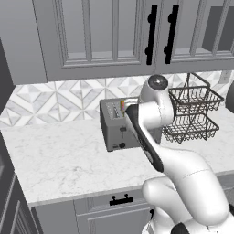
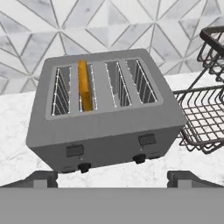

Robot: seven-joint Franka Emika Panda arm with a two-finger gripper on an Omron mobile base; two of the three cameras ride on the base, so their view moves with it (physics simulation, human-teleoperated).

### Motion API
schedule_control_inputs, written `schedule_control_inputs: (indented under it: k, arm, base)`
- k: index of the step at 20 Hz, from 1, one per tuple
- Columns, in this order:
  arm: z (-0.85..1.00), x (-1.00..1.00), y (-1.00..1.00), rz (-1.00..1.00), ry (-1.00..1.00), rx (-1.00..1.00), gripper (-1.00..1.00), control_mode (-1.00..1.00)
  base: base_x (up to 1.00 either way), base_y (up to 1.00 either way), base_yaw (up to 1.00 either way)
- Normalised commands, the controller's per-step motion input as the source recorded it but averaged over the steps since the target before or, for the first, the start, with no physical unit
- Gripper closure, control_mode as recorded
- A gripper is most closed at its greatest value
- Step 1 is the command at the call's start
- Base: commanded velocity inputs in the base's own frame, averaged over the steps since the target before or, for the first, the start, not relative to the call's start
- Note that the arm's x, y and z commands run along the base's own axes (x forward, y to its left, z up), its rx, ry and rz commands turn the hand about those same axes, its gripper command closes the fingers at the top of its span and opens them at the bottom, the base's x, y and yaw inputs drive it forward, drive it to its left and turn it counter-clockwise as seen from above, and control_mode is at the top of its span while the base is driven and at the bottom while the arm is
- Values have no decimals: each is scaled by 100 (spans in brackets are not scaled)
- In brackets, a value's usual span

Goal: Start the toaster. Once the lever pops up, take the bread to the plate on the dining counter.

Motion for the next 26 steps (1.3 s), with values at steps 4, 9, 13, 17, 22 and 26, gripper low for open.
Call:
schedule_control_inputs:
  k: [4,9,13,17,22,26]
  arm:
    - [4,36,34,1,-1,-27,-100,-100]
    - [0,42,9,2,0,-3,-100,-100]
    - [-6,52,-4,11,2,5,-100,-100]
    - [-17,31,0,3,0,16,-100,-100]
    - [-20,9,3,0,0,19,-100,-100]
    - [-14,15,0,0,0,8,-100,-100]
  base:
    - [0,0,0]
    - [0,0,0]
    - [0,0,0]
    - [0,0,0]
    - [0,0,0]
    - [0,0,0]
